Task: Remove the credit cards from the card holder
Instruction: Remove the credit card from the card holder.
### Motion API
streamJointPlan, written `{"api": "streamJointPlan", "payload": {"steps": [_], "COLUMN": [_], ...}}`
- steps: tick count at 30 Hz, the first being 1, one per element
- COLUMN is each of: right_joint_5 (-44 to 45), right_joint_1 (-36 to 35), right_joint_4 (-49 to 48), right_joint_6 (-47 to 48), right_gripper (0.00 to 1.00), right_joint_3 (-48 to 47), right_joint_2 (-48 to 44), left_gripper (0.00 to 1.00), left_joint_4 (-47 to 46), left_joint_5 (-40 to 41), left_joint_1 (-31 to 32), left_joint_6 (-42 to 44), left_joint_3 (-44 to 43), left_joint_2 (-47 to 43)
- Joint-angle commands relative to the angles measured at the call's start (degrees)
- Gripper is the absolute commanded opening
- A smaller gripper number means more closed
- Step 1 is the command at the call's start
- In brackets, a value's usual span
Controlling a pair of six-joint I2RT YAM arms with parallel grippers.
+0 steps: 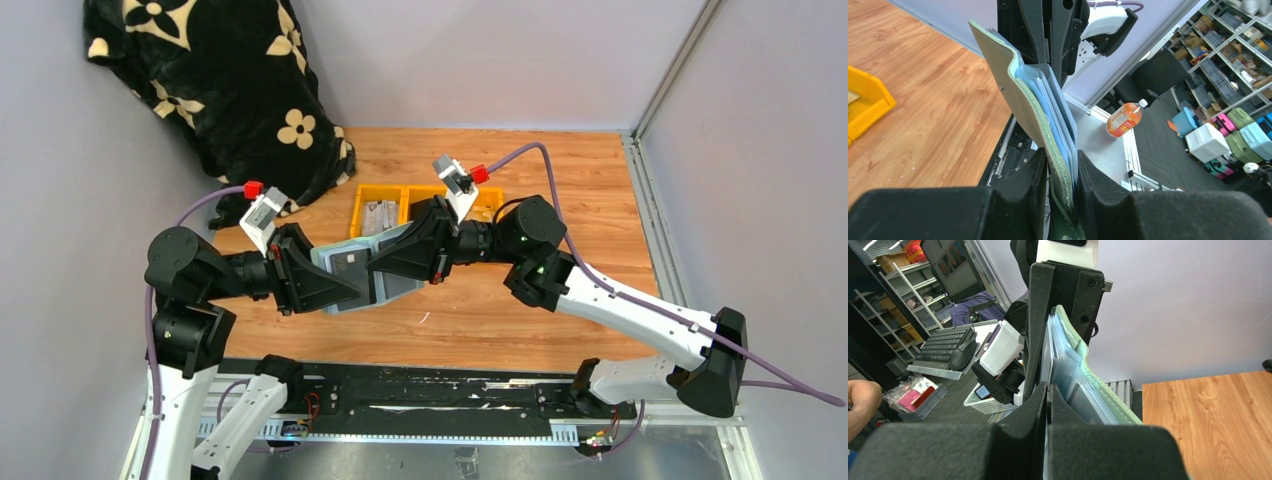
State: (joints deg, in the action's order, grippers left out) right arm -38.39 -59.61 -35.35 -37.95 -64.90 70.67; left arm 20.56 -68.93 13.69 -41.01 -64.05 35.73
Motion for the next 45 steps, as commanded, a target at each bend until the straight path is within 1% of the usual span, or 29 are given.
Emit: {"api": "streamJointPlan", "payload": {"steps": [1, 6, 8, 10, 13, 19, 23, 28, 35, 40, 42, 43, 45], "right_joint_5": [2.8, 5.0, 6.6, 7.8, 8.9, 10.4, 11.1, 13.1, 12.0, 11.8, 11.8, 11.9, 11.8], "right_joint_1": [-1.5, -1.5, -1.5, -1.5, -1.5, -1.6, -1.6, -1.5, -1.3, -0.7, -0.5, -0.4, 0.0], "right_joint_4": [4.7, 5.5, 4.5, 1.0, -4.3, -7.7, -7.7, -4.0, -0.3, 1.6, 1.8, 2.0, 2.2], "right_joint_6": [1.9, 2.8, 2.3, 1.0, -0.6, -2.6, -2.4, -0.2, 1.4, 1.7, 1.8, 1.8, 1.7], "right_gripper": [0.0, 0.0, 0.0, 0.0, 0.0, 0.0, 0.0, 0.0, 0.0, 0.0, 0.0, 0.0, 0.0], "right_joint_3": [0.6, 2.7, 4.9, 8.0, 12.0, 14.4, 15.2, 15.5, 13.4, 13.3, 13.3, 13.3, 13.3], "right_joint_2": [3.1, 1.0, -0.5, -2.2, -4.2, -4.5, -5.3, -8.1, -8.7, -9.9, -10.2, -10.2, -10.1], "left_gripper": [0.24, 0.07, 0.03, 0.0, 0.0, 0.0, 0.0, 0.0, 0.0, 0.0, 0.0, 0.0, 0.0], "left_joint_4": [-5.9, -5.8, -5.3, -3.6, -0.8, -1.3, -1.4, -0.5, 0.2, 5.8, 11.4, 16.1, 20.5], "left_joint_5": [-4.2, -4.2, -2.9, -0.7, 1.0, 1.1, 0.9, -0.3, -1.4, 0.1, 3.1, 5.0, 7.2], "left_joint_1": [1.2, 1.2, 1.1, 1.2, 1.1, 1.2, 1.2, 1.2, 1.2, 1.2, 1.1, 1.1, 1.1], "left_joint_6": [-2.7, -2.2, -1.4, 0.5, 3.4, 3.2, 2.7, 3.4, 4.1, 9.8, 15.1, 18.5, 23.6], "left_joint_3": [-0.2, -0.2, -0.6, -1.5, -2.5, -2.5, -2.8, -2.8, -3.1, -4.6, -6.1, -7.2, -8.2], "left_joint_2": [0.7, 0.5, 0.3, 0.3, 0.2, -0.2, -0.4, -0.6, -0.5, -0.3, 0.1, 0.5, 1.2]}}
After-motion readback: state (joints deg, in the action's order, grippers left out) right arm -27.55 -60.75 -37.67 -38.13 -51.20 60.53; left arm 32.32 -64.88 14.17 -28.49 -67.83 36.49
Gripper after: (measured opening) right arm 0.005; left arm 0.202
